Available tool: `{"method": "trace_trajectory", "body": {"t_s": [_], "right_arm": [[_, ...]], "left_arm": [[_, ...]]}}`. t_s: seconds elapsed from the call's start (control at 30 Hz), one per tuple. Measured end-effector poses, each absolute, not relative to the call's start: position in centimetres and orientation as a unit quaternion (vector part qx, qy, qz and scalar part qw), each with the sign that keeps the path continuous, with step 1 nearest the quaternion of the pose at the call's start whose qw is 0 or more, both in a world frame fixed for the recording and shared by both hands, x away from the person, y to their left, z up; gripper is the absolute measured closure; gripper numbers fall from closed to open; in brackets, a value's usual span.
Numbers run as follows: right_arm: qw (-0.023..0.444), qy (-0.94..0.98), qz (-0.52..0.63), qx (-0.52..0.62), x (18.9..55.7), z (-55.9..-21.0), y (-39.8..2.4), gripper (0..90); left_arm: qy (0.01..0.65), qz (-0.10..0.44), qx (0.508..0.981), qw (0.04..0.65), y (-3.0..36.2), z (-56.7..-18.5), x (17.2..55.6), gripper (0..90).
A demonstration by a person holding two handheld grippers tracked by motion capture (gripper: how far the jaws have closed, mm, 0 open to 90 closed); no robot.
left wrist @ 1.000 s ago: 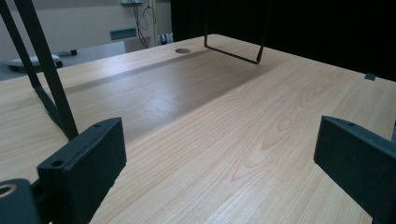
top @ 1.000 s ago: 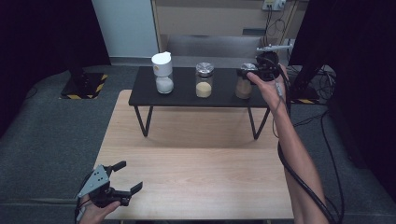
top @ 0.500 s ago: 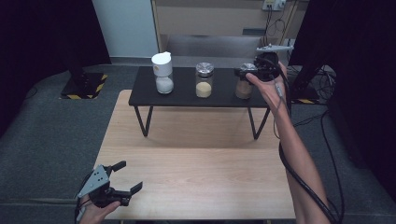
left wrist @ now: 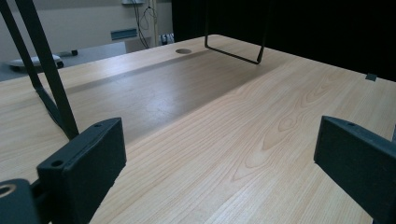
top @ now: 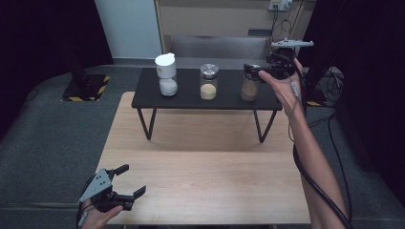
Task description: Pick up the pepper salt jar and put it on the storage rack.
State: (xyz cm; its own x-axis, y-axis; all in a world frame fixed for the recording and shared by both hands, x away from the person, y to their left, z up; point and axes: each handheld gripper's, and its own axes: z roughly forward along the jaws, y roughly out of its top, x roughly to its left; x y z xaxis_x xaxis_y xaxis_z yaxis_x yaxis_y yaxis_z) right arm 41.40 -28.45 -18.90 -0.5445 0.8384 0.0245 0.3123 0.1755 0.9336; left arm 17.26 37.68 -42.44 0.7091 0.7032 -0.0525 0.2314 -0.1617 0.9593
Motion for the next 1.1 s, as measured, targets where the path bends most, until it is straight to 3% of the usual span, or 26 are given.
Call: {"method": "trace_trajectory", "body": {"t_s": [0.53,1.1], "right_arm": [[0.248,0.728,0.537,0.348,38.0,-17.7,-29.4,6.9],[0.234,0.734,0.562,0.301,33.8,-19.5,-31.8,7.2]], "left_arm": [[0.32,0.21,0.731,0.565,37.7,-42.4,17.2,1.0],[0.326,0.21,0.725,0.569,37.7,-42.6,17.2,0.9]]}}
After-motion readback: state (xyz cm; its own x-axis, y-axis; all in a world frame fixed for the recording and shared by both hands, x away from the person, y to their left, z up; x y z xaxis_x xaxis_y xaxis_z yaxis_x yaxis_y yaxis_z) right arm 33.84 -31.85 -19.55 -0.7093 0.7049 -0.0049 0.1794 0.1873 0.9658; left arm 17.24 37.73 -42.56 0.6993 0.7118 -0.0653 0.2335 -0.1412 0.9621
